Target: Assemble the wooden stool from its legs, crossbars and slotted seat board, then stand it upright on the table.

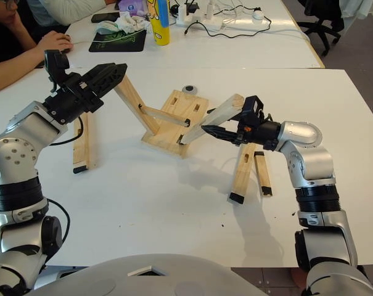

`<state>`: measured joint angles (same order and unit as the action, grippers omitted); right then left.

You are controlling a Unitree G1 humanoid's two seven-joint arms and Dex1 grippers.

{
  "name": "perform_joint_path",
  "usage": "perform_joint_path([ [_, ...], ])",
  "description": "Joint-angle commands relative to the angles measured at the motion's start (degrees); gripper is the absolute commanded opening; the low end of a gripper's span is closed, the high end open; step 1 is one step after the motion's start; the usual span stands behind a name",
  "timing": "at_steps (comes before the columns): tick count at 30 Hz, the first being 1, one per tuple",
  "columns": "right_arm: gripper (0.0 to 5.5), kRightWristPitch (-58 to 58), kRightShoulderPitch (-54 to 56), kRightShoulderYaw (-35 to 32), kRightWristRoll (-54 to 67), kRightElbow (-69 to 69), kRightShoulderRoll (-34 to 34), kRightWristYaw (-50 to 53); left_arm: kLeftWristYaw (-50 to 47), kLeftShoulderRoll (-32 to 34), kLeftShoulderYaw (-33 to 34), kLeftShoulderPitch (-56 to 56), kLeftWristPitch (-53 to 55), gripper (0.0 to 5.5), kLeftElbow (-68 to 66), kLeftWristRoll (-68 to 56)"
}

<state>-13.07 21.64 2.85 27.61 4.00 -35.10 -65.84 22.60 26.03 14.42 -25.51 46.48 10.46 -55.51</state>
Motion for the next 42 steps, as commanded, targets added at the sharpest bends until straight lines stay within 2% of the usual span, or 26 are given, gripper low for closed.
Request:
perform_joint_path([
  [1,2.05,-6.2,-0.3,3.0,-3.0,-0.9,-0.6,2.3,-0.8,-0.5,0.6,1.1,0.1,3.19,1.4,0.5],
  [7,2.05,-10.0,0.3,3.4,-3.7,-0.6,1.0,7.2,-1.6,-1.3,1.3,2.4,-0.4,3.19,2.7,0.4],
  [19,2.05,-11.8,2.2,4.3,-2.9,-1.9,1.5,8.5,-2.4,-2.0,0.8,3.7,-1.2,3.19,3.0,2.2],
  [29,2.05,-10.7,2.1,5.3,-3.8,-1.9,1.5,8.8,-3.6,-2.8,0.3,4.5,-1.5,1.62,3.2,5.2],
  [42,2.05,-9.5,1.9,5.9,-4.8,-3.0,1.8,10.7,-3.9,-3.4,0.3,4.6,-1.5,1.48,3.2,6.1],
])
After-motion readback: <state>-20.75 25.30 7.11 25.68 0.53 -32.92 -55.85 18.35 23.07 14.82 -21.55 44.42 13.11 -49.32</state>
